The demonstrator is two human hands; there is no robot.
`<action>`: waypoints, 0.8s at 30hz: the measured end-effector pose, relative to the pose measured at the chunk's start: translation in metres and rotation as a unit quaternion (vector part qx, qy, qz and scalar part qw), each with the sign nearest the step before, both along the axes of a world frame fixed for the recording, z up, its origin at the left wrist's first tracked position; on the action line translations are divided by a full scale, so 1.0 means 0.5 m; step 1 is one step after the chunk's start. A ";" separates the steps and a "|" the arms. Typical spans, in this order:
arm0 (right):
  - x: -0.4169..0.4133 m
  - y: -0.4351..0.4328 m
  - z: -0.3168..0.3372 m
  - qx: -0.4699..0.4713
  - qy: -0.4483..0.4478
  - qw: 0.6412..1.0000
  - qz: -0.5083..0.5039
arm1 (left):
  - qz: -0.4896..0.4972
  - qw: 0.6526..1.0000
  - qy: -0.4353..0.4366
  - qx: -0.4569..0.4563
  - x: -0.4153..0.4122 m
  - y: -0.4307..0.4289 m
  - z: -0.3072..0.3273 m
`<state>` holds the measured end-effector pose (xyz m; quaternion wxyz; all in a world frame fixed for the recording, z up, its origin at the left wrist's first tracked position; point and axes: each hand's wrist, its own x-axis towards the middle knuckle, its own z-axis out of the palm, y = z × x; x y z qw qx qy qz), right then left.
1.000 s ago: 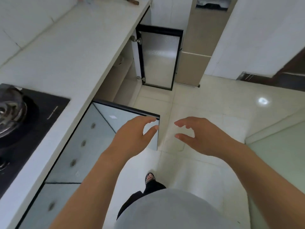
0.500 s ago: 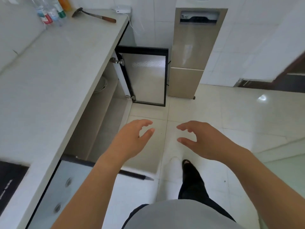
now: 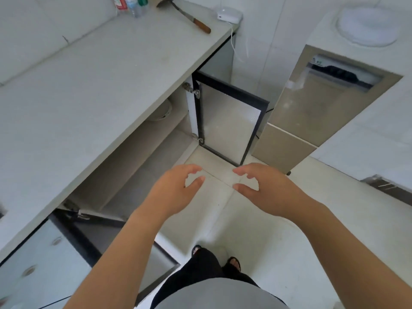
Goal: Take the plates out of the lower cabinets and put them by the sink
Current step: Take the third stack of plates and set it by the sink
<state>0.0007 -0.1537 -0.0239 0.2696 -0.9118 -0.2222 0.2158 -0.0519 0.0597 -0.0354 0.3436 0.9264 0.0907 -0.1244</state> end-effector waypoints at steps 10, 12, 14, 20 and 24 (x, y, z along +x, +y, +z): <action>0.272 0.141 -0.009 0.032 0.031 0.998 0.046 | 0.084 0.996 0.018 -0.002 0.217 0.111 -0.036; 0.323 0.160 -0.004 0.023 0.043 0.998 0.050 | 0.087 0.996 0.013 -0.001 0.266 0.139 -0.023; 0.373 0.182 0.001 0.020 0.045 0.997 0.056 | 0.093 0.996 0.009 0.004 0.310 0.173 -0.014; 0.483 0.248 -0.006 0.022 0.055 0.994 0.093 | 0.133 0.991 0.020 0.004 0.380 0.242 -0.011; 0.551 0.289 -0.021 0.027 0.078 0.986 0.142 | 0.183 0.983 0.029 0.000 0.403 0.247 -0.024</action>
